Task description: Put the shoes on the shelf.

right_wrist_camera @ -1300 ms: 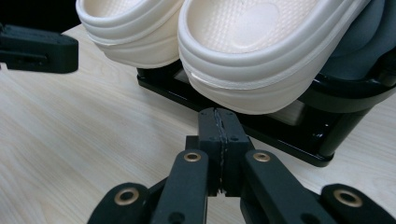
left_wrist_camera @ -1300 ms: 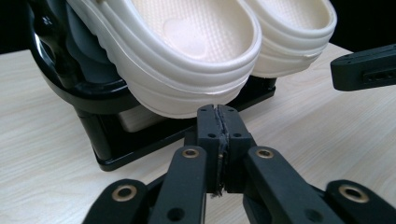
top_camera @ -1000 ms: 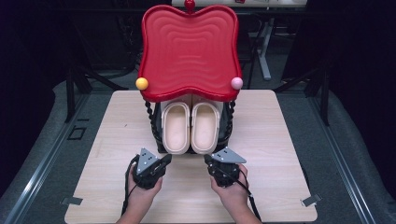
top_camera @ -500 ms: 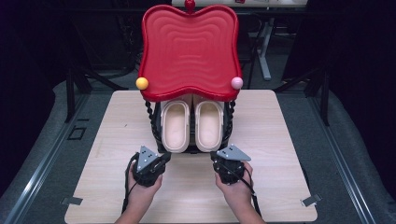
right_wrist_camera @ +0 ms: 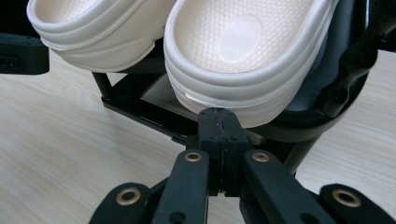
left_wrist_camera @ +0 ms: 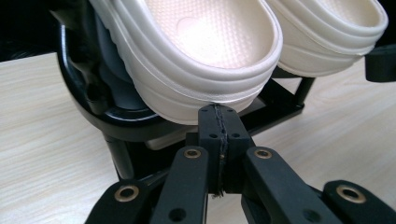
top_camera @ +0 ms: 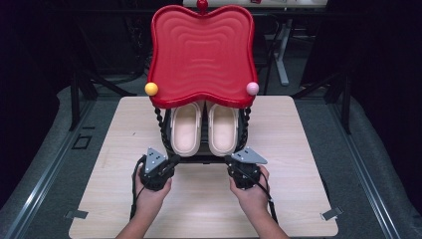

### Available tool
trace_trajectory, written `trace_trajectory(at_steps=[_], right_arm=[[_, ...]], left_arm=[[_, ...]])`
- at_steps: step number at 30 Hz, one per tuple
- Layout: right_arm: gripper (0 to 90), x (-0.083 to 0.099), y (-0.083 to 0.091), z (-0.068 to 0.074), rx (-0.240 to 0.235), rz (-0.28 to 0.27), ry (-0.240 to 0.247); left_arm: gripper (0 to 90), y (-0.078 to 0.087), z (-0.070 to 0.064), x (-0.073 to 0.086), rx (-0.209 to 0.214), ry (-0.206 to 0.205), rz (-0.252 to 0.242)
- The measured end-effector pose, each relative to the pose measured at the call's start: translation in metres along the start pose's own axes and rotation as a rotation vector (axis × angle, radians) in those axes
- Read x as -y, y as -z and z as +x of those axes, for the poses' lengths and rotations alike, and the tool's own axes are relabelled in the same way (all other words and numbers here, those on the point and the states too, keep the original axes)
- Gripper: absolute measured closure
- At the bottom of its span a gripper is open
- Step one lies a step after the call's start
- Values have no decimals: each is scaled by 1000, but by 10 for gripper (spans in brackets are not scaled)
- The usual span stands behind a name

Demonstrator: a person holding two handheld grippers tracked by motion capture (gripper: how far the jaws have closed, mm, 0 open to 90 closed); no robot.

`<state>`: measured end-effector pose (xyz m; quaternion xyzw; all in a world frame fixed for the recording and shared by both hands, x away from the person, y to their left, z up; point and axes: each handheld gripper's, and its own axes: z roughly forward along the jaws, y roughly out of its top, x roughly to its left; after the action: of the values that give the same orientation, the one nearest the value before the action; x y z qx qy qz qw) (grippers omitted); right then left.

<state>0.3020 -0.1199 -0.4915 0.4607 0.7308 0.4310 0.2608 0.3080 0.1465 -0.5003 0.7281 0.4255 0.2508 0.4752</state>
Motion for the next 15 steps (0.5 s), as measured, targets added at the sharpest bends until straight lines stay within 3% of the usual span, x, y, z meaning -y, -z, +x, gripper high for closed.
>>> trace_trajectory(at_steps=[5, 9, 15], right_arm=[[900, -6, -5, 1, 8, -7, 14], [900, -11, -10, -2, 23, -17, 16], [900, -14, -16, -9, 43, 0, 7]], left_arm=[[897, -4, 7, -7, -15, 11, -9], [897, -8, 7, -13, -14, -4, -6], [896, -17, 6, -17, -16, 4, 11]])
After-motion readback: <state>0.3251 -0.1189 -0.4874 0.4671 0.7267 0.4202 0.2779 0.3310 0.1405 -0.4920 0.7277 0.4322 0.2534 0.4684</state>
